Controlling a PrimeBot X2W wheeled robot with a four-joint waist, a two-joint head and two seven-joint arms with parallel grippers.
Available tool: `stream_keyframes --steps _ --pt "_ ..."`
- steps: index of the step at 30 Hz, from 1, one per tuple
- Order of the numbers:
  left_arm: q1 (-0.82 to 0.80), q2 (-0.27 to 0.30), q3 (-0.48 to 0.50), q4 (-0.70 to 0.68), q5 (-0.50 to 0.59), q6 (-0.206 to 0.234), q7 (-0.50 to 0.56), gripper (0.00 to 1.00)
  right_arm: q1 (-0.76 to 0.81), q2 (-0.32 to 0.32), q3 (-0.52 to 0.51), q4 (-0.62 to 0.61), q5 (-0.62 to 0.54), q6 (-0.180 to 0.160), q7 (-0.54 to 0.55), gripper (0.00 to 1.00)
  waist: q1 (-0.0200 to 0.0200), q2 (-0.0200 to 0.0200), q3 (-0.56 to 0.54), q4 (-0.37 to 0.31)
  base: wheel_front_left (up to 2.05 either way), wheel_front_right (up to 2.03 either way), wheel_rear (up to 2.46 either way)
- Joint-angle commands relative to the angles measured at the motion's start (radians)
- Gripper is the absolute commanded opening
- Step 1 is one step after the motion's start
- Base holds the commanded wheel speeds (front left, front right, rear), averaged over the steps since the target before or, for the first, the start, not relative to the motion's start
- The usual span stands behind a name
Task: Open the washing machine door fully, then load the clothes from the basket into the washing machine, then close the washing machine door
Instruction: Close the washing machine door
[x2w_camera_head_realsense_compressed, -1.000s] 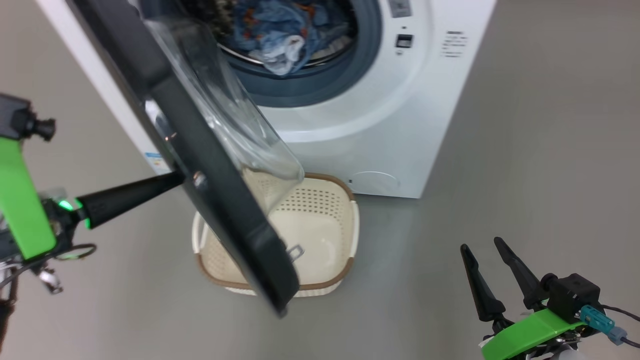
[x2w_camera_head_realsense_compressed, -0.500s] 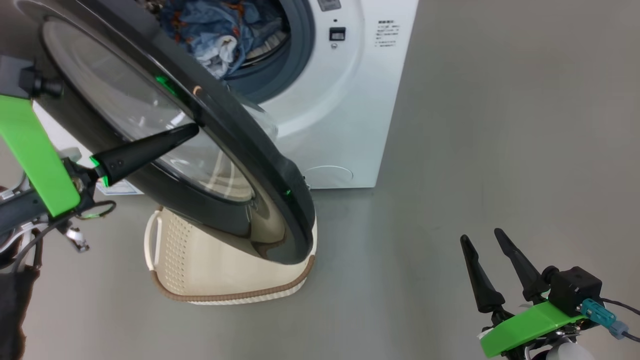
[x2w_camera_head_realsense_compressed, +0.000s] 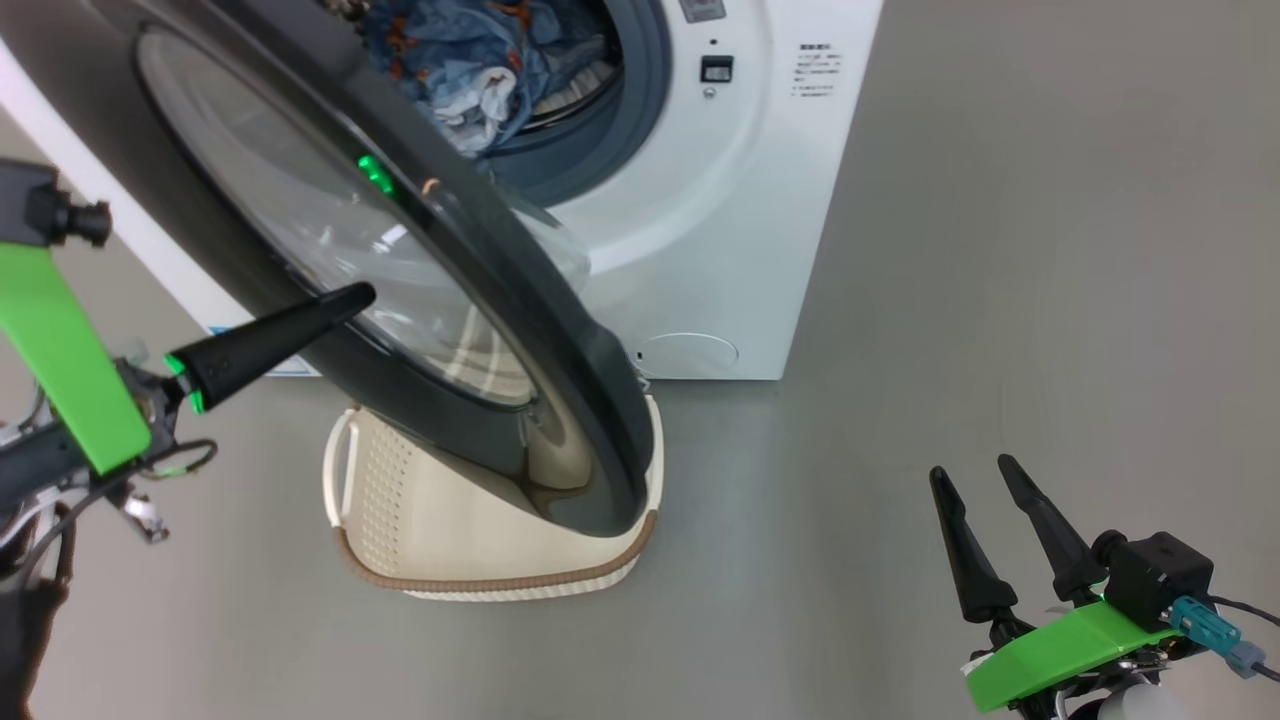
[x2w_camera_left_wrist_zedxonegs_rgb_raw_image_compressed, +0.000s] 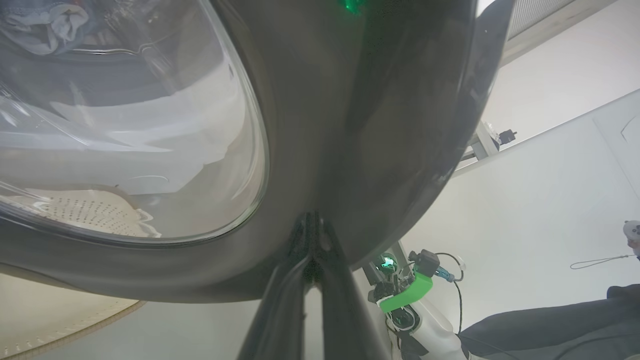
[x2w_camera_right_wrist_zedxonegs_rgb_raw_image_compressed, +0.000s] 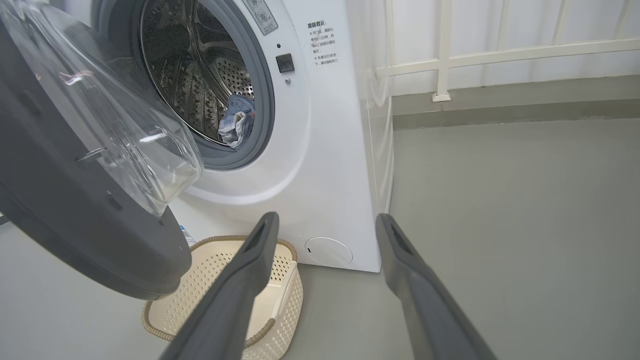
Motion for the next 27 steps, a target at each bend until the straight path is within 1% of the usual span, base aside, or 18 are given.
stream_keyframes --steps 1,7,9,11,12,14,15,16,17,18,19,25,26,27 --pt "0.0 0.058 0.054 -0.032 -0.002 -0.007 -0.012 0.0 -0.017 -0.006 0.021 -0.023 -0.01 0.002 -0.005 1.0 0.0 -0.0001 -0.01 0.017 0.0 0.0 0.0" --pt "0.075 0.065 0.081 -0.049 -0.001 -0.007 -0.061 0.0 -0.009 -0.011 0.022 -0.022 -0.01 0.002 -0.005 1.0 0.0 -0.0001 -0.022 0.034 0.0 0.0 0.0" --pt "0.107 0.063 0.089 -0.056 0.01 -0.007 -0.094 0.06 -0.008 -0.013 0.023 -0.021 -0.01 0.002 -0.005 1.0 0.0 -0.0001 -0.024 0.035 0.0 0.0 0.0" --pt "0.143 0.064 0.094 -0.061 0.033 -0.007 -0.133 0.09 -0.007 -0.016 0.024 -0.019 -0.008 0.002 -0.005 1.0 0.0 -0.0001 -0.027 0.035 0.0 0.0 0.0" --pt "0.162 0.063 0.096 -0.06 0.042 -0.007 -0.156 0.22 -0.007 -0.017 0.024 -0.018 -0.008 0.002 -0.005 1.0 0.0 -0.0001 -0.029 0.034 0.0 0.0 0.0" --pt "0.2 0.065 0.094 -0.059 0.061 -0.007 -0.199 0.31 -0.005 -0.019 0.023 -0.016 -0.007 0.002 -0.005 1.0 0.0 -0.0001 -0.03 0.033 0.0 0.0 0.0" --pt "0.218 0.062 0.096 -0.054 0.066 -0.007 -0.227 0.39 -0.004 -0.02 0.022 -0.016 -0.006 0.002 -0.005 1.0 0.0 -0.0001 -0.032 0.032 0.0 0.0 0.0" --pt "0.235 0.058 0.098 -0.047 0.07 -0.007 -0.255 0.57 -0.003 -0.021 0.022 -0.016 -0.006 0.002 -0.005 1.0 0.0 -0.0001 -0.034 0.03 0.0 0.0 0.0" --pt "0.251 0.057 0.095 -0.043 0.08 -0.007 -0.282 0.79 -0.002 -0.021 0.021 -0.017 -0.007 0.002 -0.005 1.0 0.0 -0.0001 -0.035 0.028 0.0 0.0 0.0" --pt "0.269 0.058 0.093 -0.037 0.088 -0.007 -0.31 0.97 0.0 -0.022 0.021 -0.017 -0.006 0.002 -0.005 1.0 0.0 -0.0001 -0.038 0.026 0.0 0.0 0.0" --pt "0.286 0.056 0.092 -0.03 0.092 -0.007 -0.34 1.0 0.001 -0.023 0.02 -0.017 -0.006 0.002 -0.005 1.0 0.0 -0.0001 -0.039 0.024 0.0 0.0 0.0" --pt "0.391 0.074 0.061 0.01 0.127 -0.007 -0.505 1.0 0.017 -0.03 0.017 -0.014 -0.006 0.002 -0.005 1.0 0.0 -0.0001 -0.055 0.005 0.0 0.0 0.0" --pt "0.391 0.074 0.061 0.01 0.127 -0.007 -0.505 1.0 0.017 -0.03 0.017 -0.014 -0.006 0.002 -0.005 1.0 0.0 -0.0001 -0.055 0.005 0.0 0.0 0.0" --pt "0.406 0.075 0.055 0.014 0.127 -0.007 -0.535 1.0 0.02 -0.031 0.016 -0.013 -0.006 0.002 -0.005 1.0 0.0 -0.0001 -0.057 0.001 0.0 0.0 0.0"
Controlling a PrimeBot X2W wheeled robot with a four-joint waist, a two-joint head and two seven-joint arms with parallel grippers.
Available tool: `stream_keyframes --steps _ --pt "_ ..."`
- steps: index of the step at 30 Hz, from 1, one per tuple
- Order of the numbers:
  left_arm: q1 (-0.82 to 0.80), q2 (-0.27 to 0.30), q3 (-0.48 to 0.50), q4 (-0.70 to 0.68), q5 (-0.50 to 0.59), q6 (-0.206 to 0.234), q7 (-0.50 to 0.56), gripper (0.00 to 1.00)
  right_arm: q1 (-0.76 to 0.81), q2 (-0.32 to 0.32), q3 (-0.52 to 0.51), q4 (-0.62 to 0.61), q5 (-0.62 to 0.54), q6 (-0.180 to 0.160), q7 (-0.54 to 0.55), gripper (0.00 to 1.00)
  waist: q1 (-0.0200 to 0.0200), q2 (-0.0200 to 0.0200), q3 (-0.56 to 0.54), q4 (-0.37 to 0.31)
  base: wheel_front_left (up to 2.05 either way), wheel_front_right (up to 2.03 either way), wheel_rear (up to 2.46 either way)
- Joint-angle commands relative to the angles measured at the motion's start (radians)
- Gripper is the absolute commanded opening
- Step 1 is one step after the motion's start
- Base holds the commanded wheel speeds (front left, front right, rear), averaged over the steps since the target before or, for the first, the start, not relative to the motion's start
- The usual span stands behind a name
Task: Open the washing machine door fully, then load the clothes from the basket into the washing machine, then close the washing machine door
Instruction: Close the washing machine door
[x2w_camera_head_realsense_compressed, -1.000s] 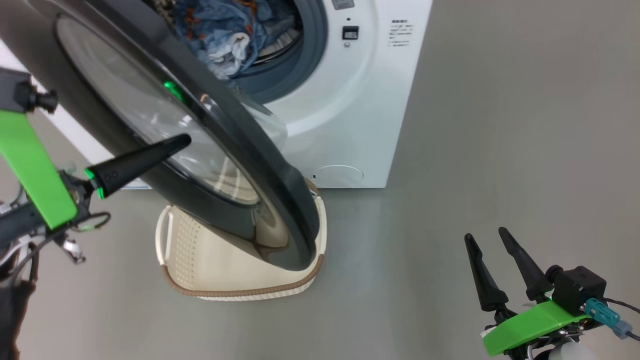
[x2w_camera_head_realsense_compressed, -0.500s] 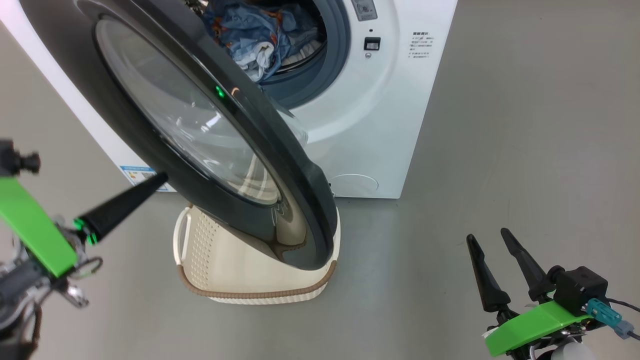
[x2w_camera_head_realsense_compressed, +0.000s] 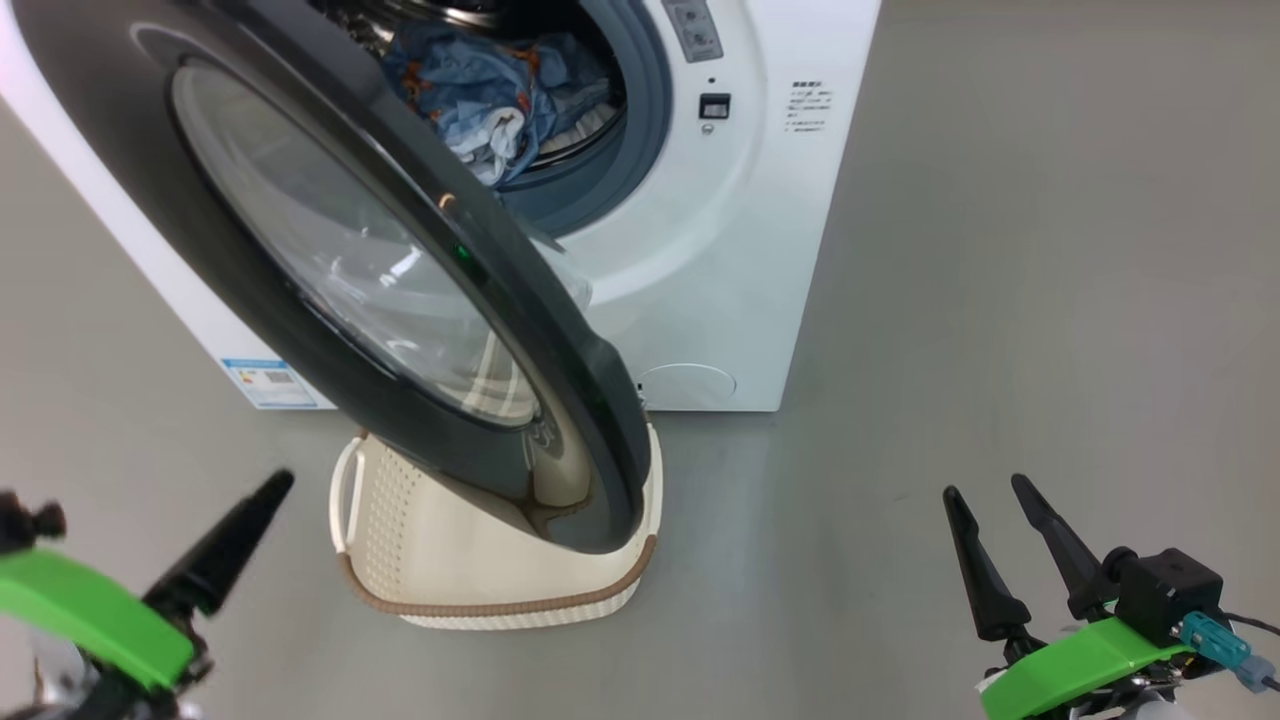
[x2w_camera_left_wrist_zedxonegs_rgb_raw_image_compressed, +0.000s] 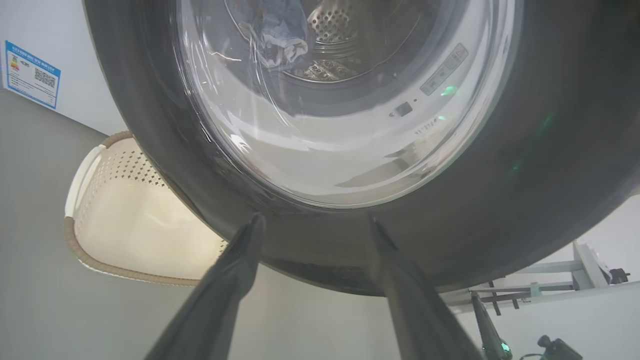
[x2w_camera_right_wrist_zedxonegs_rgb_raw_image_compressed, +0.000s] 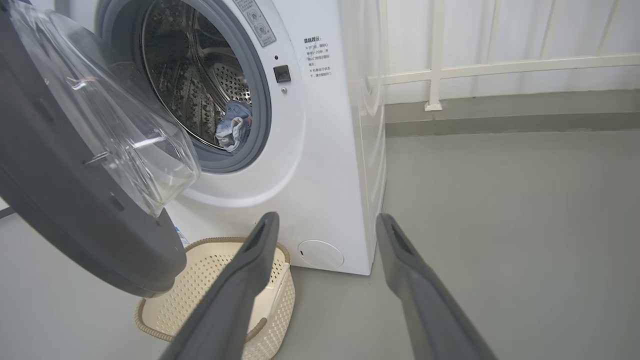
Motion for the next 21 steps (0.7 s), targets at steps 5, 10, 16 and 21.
stream_keyframes --steps 5,10,16,21 --pt "0.031 0.079 -0.024 0.013 0.068 -0.007 -0.162 1.0 0.01 -0.018 0.016 -0.017 -0.006 0.002 -0.005 1.0 0.0 -0.0001 -0.01 -0.02 0.0 0.0 0.0" --pt "0.066 0.101 -0.108 0.054 0.112 -0.007 -0.337 1.0 0.013 -0.022 0.014 -0.015 -0.005 0.002 -0.005 1.0 0.0 -0.0001 -0.013 -0.038 0.0 0.0 0.0" --pt "0.098 0.127 -0.232 0.142 0.168 -0.007 -0.56 1.0 0.022 -0.026 0.009 -0.013 -0.003 0.002 -0.005 1.0 0.0 -0.0001 -0.019 -0.062 0.0 0.0 0.0" --pt "0.086 0.12 -0.284 0.21 0.214 -0.007 -0.621 1.0 0.028 -0.028 0.002 -0.011 -0.004 0.002 -0.005 1.0 0.0 -0.0001 -0.022 -0.071 0.0 0.0 0.0"
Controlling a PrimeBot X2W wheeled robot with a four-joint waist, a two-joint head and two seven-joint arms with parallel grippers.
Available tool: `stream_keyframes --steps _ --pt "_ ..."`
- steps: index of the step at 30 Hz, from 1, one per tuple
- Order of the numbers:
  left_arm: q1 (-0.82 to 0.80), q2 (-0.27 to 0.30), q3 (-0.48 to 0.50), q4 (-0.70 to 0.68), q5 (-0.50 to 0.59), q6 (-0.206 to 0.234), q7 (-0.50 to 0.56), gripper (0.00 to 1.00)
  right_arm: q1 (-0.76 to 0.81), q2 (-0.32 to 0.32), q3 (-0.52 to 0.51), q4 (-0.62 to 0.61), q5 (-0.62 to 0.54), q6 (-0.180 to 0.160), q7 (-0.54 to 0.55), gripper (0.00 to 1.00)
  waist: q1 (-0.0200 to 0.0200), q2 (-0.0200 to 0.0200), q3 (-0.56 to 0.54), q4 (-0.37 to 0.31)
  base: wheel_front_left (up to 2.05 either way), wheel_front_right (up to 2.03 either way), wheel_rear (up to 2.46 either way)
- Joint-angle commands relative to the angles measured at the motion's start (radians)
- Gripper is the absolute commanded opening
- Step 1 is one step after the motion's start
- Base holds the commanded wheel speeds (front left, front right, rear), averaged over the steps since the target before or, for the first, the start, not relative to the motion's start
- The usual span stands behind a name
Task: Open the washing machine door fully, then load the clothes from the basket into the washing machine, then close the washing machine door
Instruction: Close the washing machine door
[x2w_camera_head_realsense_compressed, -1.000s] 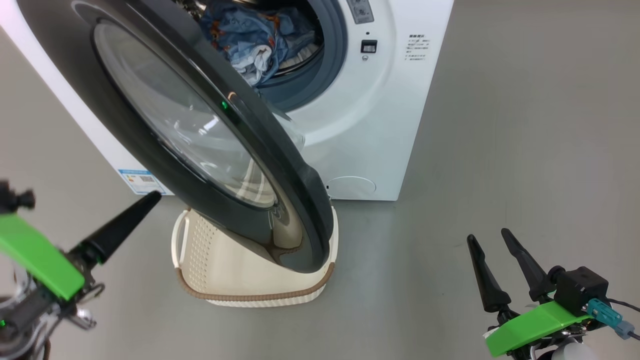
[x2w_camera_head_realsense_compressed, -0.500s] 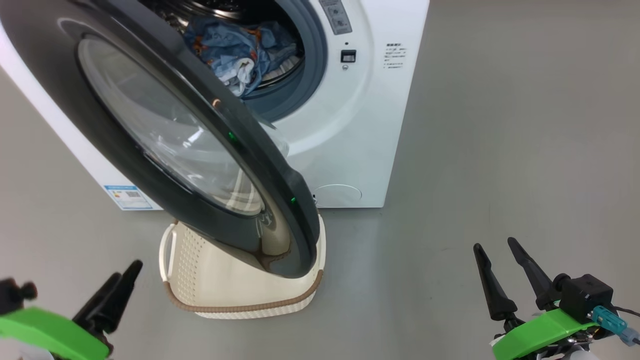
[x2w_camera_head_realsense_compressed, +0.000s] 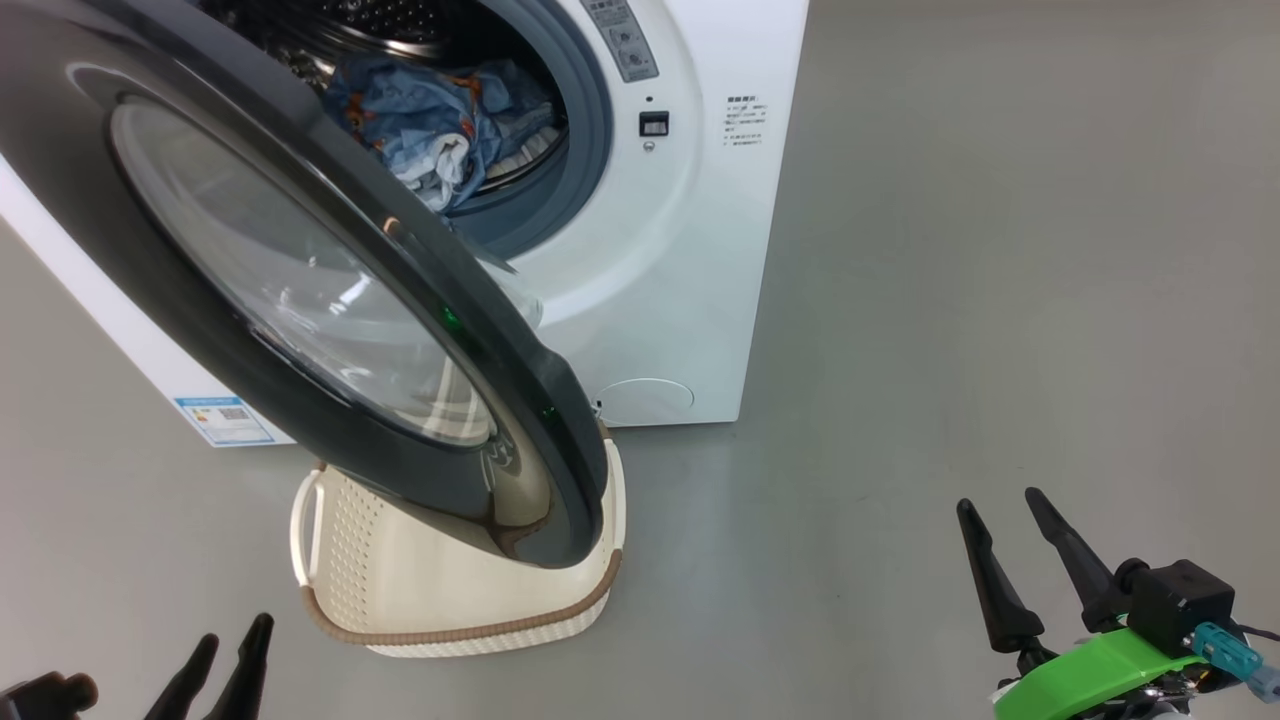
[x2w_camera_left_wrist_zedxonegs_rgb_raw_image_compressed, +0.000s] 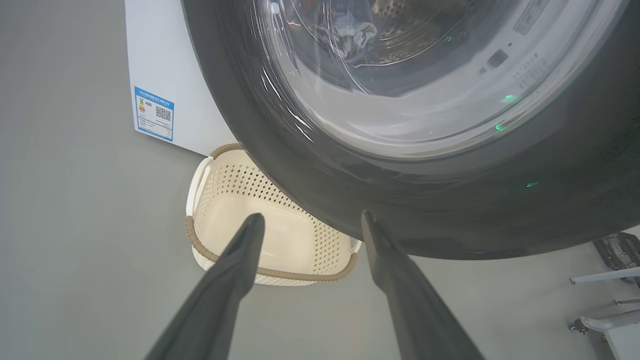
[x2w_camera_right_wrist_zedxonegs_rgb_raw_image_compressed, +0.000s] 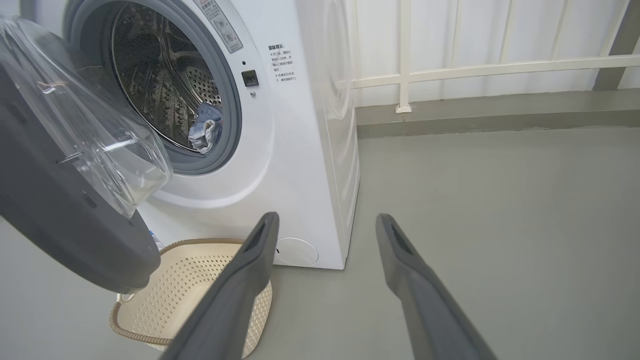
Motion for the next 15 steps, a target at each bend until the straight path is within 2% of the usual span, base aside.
stream_keyframes --steps 1,3,15 --pt "-0.037 0.031 0.037 -0.001 0.023 -0.003 -0.015 1.0 0.005 -0.013 0.014 -0.02 -0.004 0.002 -0.005 1.0 0.0 0.0 0.0 -0.003 0.0 0.0 0.0" --pt "-0.047 0.014 0.059 0.013 0.064 -0.003 -0.018 1.0 0.006 -0.012 0.007 -0.019 -0.004 0.002 -0.005 1.0 0.0 0.0 0.001 -0.005 0.0 0.0 0.0" --pt "-0.021 -0.138 0.261 -0.021 0.474 -0.003 -0.019 1.0 -0.001 -0.007 -0.013 -0.03 -0.004 0.002 -0.005 1.0 0.0 0.0 0.003 -0.02 0.0 0.0 0.0"
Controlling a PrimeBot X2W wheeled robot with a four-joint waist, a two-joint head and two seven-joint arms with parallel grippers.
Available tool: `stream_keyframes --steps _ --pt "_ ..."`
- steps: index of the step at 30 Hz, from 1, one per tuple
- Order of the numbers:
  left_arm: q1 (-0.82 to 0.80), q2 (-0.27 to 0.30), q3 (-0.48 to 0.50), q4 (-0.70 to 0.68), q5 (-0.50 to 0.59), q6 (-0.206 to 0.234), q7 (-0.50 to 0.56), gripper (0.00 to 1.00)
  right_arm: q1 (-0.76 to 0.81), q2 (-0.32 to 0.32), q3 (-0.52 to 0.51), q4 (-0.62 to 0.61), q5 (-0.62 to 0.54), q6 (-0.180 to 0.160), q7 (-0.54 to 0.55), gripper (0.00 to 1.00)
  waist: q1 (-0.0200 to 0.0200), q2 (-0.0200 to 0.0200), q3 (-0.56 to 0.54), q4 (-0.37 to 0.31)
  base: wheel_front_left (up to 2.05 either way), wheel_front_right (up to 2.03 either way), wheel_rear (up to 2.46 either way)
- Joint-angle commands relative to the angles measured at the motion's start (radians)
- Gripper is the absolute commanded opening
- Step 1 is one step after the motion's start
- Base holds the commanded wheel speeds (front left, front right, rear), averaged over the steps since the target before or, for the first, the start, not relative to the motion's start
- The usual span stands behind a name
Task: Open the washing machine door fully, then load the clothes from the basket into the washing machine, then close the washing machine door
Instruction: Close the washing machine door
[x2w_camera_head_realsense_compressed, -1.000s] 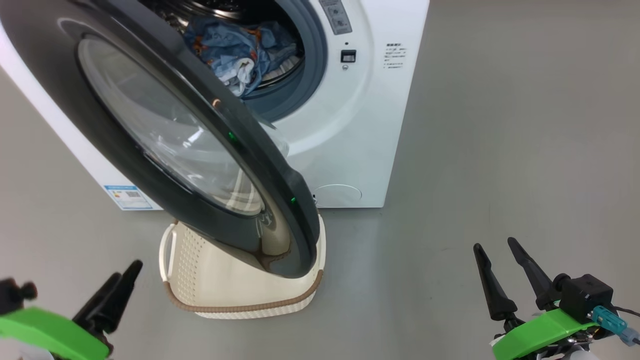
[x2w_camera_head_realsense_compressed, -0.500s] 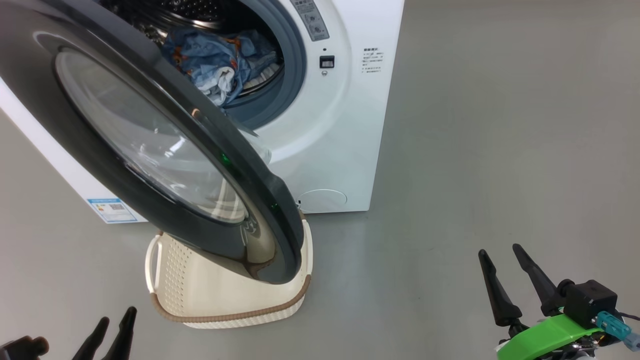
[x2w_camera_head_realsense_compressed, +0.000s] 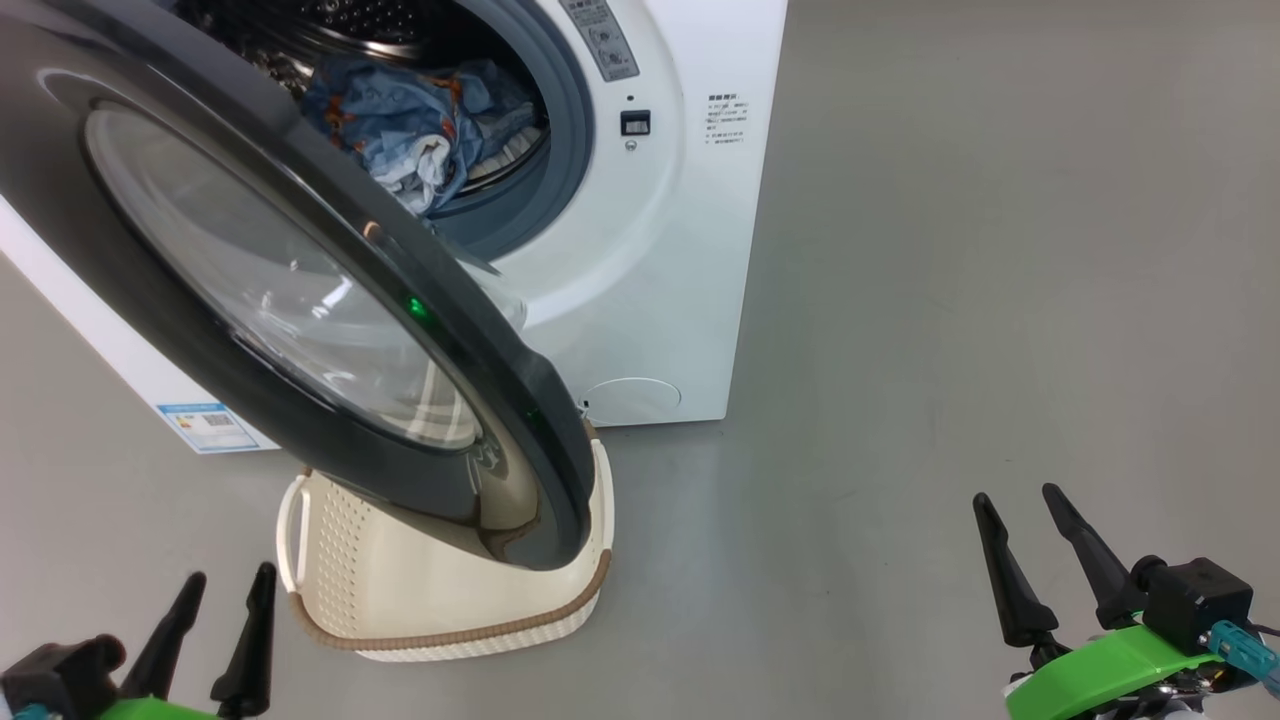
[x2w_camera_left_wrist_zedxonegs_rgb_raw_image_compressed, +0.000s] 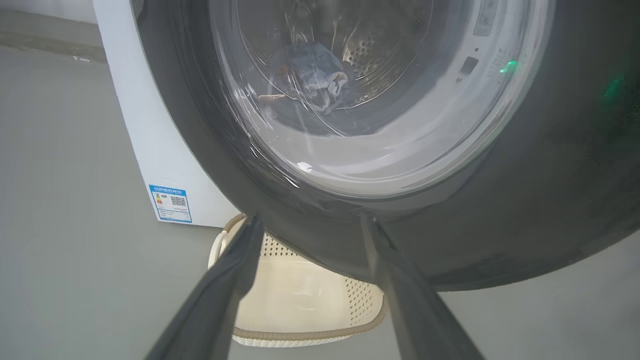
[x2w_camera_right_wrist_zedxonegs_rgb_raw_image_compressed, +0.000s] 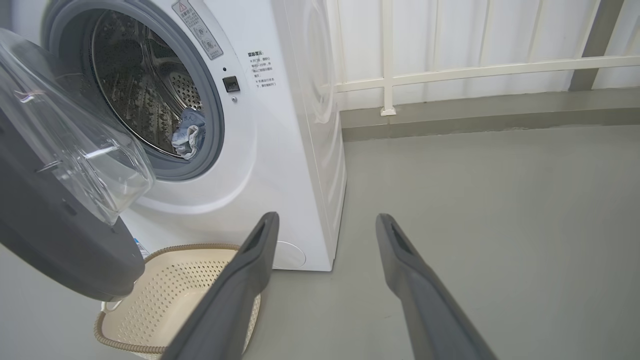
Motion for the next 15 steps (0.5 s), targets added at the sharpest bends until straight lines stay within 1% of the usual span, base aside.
stream_keyframes --steps 1,6,7,12,15 --pt "-0.014 0.014 0.058 -0.03 0.047 -0.002 -0.012 1.0 -0.001 -0.007 0.014 -0.029 -0.003 0.002 -0.005 1.0 0.0 -0.0001 0.001 -0.001 0.0 0.0 0.0" --pt "0.008 -0.045 0.113 -0.05 0.166 -0.003 -0.012 1.0 -0.002 -0.004 0.009 -0.029 -0.002 0.002 -0.005 1.0 0.0 -0.0001 0.002 -0.003 0.0 0.0 0.0" --pt "0.008 -0.045 0.113 -0.05 0.166 -0.003 -0.012 1.0 -0.002 -0.004 0.009 -0.029 -0.002 0.002 -0.005 1.0 0.0 -0.0001 0.002 -0.003 0.0 0.0 0.0" --pt "0.03 -0.092 0.151 -0.054 0.241 -0.003 -0.012 1.0 0.002 0.0 0.01 -0.023 -0.004 0.002 -0.005 1.0 0.0 -0.0001 0.0 -0.002 0.0 0.0 0.0" --pt "0.035 -0.112 0.171 -0.054 0.256 -0.003 -0.012 1.0 0.004 0.002 0.01 -0.02 -0.004 0.002 -0.005 1.0 0.0 -0.0001 -0.001 -0.001 0.0 0.0 0.0"
